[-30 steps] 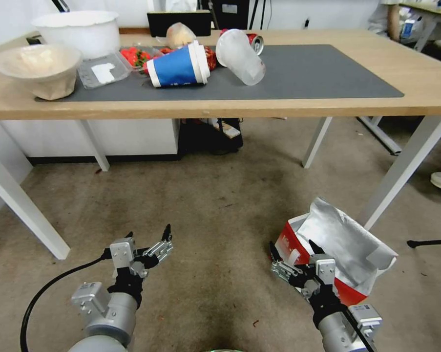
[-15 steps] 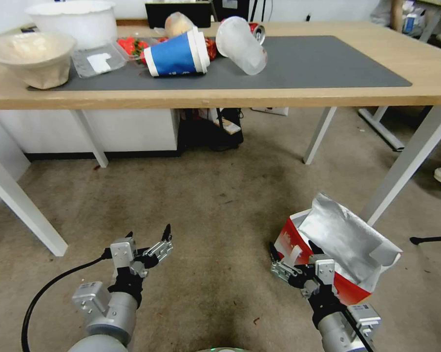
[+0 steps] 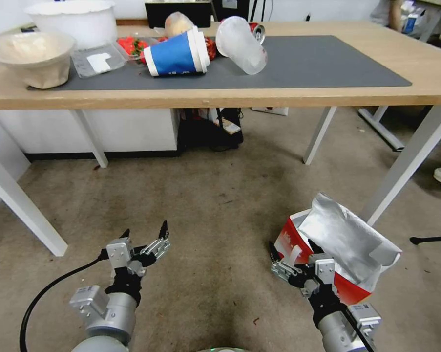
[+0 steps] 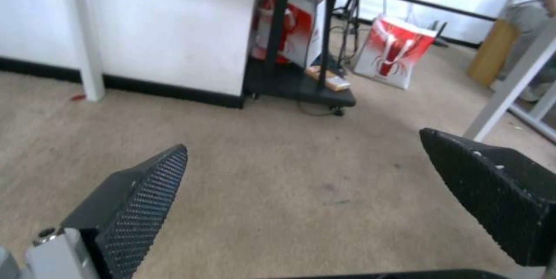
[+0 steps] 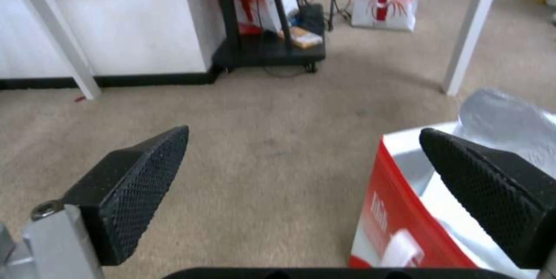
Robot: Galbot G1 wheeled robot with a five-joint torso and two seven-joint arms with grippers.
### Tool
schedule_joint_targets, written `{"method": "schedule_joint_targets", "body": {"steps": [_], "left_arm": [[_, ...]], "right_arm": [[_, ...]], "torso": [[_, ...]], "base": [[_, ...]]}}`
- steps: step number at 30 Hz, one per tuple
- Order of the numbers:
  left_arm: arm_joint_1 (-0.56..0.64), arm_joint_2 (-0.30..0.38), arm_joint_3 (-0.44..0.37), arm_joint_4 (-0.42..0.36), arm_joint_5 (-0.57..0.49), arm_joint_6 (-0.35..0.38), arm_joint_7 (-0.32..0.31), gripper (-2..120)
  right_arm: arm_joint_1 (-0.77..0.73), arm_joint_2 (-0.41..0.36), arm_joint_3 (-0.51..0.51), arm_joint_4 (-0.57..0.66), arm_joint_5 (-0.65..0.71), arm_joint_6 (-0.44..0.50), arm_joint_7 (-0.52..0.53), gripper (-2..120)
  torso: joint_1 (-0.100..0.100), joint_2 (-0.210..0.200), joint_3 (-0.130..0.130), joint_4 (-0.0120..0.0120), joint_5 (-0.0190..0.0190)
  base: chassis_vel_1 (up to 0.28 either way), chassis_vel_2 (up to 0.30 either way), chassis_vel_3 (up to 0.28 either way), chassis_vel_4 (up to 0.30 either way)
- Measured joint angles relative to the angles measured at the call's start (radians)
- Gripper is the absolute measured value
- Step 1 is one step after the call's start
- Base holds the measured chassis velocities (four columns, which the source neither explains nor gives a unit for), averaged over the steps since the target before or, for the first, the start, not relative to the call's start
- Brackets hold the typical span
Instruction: Pick up the food delivery bag from the floor and place it on the table.
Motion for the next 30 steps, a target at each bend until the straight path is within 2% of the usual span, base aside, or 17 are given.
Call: {"method": "schedule_joint_targets", "body": {"steps": [6, 13, 16, 17, 19, 20, 23, 24, 30], "left_arm": [[-0.006, 0.0, 0.004, 0.002, 0.019, -0.004, 0.011, 100], [-0.013, 0.018, -0.012, 0.004, 0.037, 0.008, 0.041, 100], [-0.017, 0.019, -0.014, 0.005, 0.048, 0.007, 0.049, 100], [-0.017, 0.019, -0.014, 0.005, 0.048, 0.007, 0.049, 100], [-0.017, 0.019, -0.016, 0.003, 0.057, 0.006, 0.058, 100], [-0.017, 0.019, -0.016, 0.003, 0.057, 0.006, 0.058, 100], [-0.014, 0.021, -0.018, -0.013, 0.058, 0.007, 0.079, 100], [-0.014, 0.021, -0.018, -0.013, 0.058, 0.007, 0.079, 100], [-0.016, 0.014, -0.019, -0.013, 0.06, -0.003, 0.081, 100]], "right_arm": [[0.032, -0.033, 0.022, -0.004, 0.024, 0.008, -0.029, 100], [0.08, -0.117, 0.068, -0.047, 0.097, 0.084, -0.096, 100], [0.121, -0.19, 0.104, -0.106, 0.134, 0.14, -0.144, 100], [0.121, -0.19, 0.104, -0.106, 0.134, 0.14, -0.144, 100], [0.158, -0.265, 0.125, -0.159, 0.189, 0.149, -0.146, 100], [0.158, -0.265, 0.125, -0.159, 0.189, 0.149, -0.146, 100], [0.216, -0.372, 0.154, -0.22, 0.271, 0.152, -0.148, 100], [0.216, -0.372, 0.154, -0.22, 0.271, 0.152, -0.148, 100], [0.355, -0.539, 0.187, -0.345, 0.397, 0.15, -0.142, 100]], "torso": [[0.0, 0.001, 0.0, 0.0, 0.0], [0.001, 0.003, 0.0, 0.0, 0.0], [0.001, 0.004, 0.0, -0.0001, 0.0001], [0.001, 0.004, 0.0, -0.0001, 0.0001], [0.001, 0.004, 0.0, 0.0, 0.0002], [0.001, 0.004, 0.0, 0.0, 0.0002], [0.001, 0.004, 0.0, 0.0001, 0.0005], [0.001, 0.004, 0.0, 0.0001, 0.0005], [0.001, 0.005, 0.0, 0.0, 0.0003]], "base": [[0.0, 0.0, 0.0, 0.0], [0.0, 0.0, 0.0, 0.0], [0.0, 0.0, 0.0, 0.0], [0.0, 0.0, 0.0, 0.0], [0.0, 0.0, 0.0, 0.0], [0.0, 0.0, 0.0, 0.0], [0.0, 0.0, 0.0, 0.0], [0.0, 0.0, 0.0, 0.0], [0.0, 0.0, 0.0, 0.0]]}}
